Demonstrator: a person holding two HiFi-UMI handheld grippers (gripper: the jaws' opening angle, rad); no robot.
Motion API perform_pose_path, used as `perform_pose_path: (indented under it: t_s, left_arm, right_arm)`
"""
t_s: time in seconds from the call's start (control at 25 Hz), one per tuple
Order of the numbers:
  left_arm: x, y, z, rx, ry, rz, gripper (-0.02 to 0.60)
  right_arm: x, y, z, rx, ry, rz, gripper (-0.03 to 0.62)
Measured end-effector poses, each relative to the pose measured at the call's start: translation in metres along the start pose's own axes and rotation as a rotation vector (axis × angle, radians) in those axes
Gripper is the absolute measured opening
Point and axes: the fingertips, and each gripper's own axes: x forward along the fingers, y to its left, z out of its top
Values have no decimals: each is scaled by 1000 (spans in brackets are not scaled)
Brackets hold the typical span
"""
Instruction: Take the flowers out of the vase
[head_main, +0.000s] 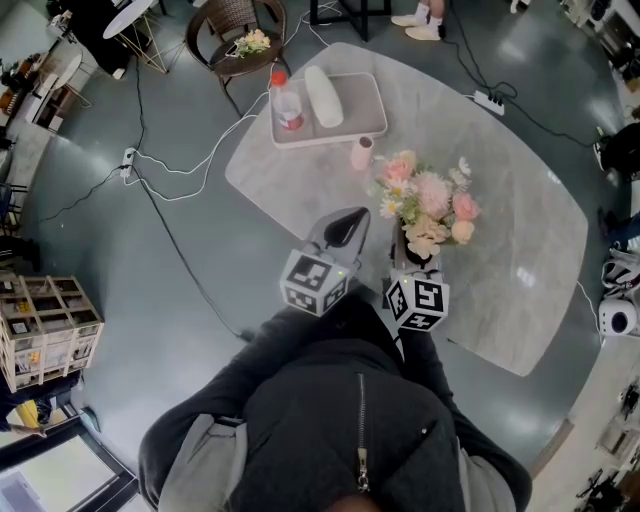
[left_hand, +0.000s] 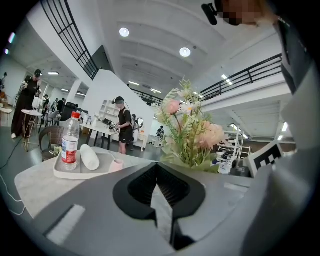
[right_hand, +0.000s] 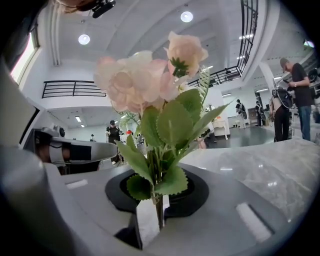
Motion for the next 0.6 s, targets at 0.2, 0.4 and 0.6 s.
perform_pose_path:
  t_s: [0.2,0.4,0.6]
  left_arm:
    - [0,-4,0,0,3,-9,3]
    - [-1,-4,-3,-5,11,-7,3]
    - [-1,-2,-4,-7,13,-6,3]
  right_arm:
    - [-2,0,4,-9,2,6,80]
    - [-2,3,4,-18,3,15,80]
    - [0,4,2,-15,8,18,80]
